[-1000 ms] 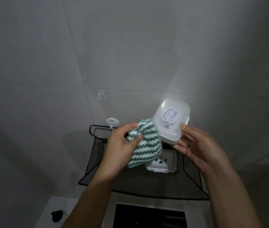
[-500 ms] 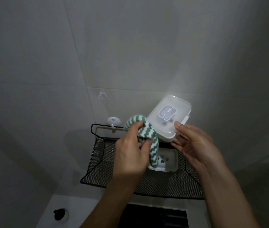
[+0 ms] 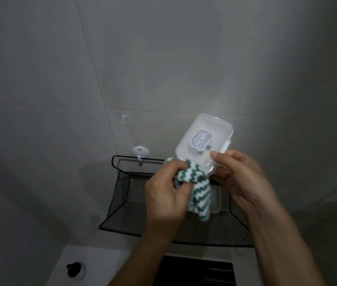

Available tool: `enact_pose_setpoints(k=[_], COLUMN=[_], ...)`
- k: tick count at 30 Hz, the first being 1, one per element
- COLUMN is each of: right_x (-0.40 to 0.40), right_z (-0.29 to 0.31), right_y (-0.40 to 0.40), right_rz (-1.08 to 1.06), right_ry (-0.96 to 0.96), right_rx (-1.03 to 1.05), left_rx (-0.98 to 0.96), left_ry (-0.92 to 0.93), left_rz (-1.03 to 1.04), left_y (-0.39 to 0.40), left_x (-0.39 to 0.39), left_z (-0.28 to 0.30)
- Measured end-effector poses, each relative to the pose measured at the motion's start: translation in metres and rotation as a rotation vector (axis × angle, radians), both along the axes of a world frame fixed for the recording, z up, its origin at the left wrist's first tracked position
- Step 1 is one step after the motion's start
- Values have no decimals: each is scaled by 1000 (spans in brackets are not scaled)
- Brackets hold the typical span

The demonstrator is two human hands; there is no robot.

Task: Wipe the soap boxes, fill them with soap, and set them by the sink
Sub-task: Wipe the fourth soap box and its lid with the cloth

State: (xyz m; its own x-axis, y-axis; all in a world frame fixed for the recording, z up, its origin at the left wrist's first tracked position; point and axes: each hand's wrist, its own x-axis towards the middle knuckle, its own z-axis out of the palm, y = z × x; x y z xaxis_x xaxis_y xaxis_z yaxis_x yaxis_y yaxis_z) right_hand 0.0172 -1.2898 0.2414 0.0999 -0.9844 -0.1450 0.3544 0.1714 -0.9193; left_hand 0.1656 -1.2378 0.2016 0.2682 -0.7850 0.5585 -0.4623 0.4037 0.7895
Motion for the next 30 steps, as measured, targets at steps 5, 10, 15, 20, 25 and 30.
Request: enact_pose_setpoints(k=[5, 10, 15, 20, 25, 30], right_x=[-7, -4, 0, 0, -1, -4], right_z=[-6, -9, -14, -20, -22, -23], right_y=[5, 7, 5, 5, 4, 4], right_rz=[7, 41, 48, 64, 105, 121], right_ry=[-2, -138, -212, -106, -104, -95], right_rx=[14, -34, -91, -132, -149, -156], left_rx=[95, 19, -3, 6, -9, 31], left_ry=[56, -133, -329, -449, -477, -348], left_rz=[62, 27, -33, -139, -129, -30], left_y=[-14, -9, -3, -2, -5, -23], left_x=[32, 36, 21, 13, 12, 35], left_z=[10, 26, 42, 52, 53, 54])
